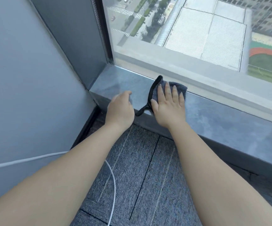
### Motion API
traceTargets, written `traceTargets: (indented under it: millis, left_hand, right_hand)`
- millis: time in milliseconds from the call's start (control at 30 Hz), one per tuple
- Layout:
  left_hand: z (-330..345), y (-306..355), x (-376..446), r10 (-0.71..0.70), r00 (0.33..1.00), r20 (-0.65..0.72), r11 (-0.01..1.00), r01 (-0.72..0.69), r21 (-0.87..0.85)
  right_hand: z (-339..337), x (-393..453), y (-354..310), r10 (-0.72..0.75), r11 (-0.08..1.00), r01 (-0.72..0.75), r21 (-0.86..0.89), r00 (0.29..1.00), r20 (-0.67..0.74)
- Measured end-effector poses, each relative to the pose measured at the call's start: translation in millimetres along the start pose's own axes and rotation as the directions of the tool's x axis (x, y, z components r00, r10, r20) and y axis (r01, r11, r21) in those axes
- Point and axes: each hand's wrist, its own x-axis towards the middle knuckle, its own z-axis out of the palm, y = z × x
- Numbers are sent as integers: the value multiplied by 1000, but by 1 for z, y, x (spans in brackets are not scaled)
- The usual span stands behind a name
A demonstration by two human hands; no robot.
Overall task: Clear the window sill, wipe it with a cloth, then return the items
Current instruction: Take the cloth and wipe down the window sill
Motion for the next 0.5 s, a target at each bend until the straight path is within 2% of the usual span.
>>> traceTargets:
  millis: [133, 267, 400, 467, 500]
  left_hand:
    - [21, 26, -5, 131, 986, 103, 983, -142, 113]
    - [42, 43, -9, 141, 967, 214, 952, -192, 238]
    - [54, 49, -14, 182, 948, 261, 929, -253, 269]
    - [54, 49, -13, 187, 949, 255, 929, -256, 269]
    - [53, 48, -12, 188, 949, 254, 929, -256, 267]
  right_hand:
    - [-3, -20, 44, 117, 993, -117, 30, 993, -2]
    - [-6, -39, 78, 251, 966, -251, 64, 968, 9]
    - [-7, -47, 84, 402, 910, -403, 98, 915, 25]
    - [-8, -43, 73, 415, 903, -416, 110, 909, 35]
    - [-7, -41, 64, 376, 920, -377, 107, 926, 31]
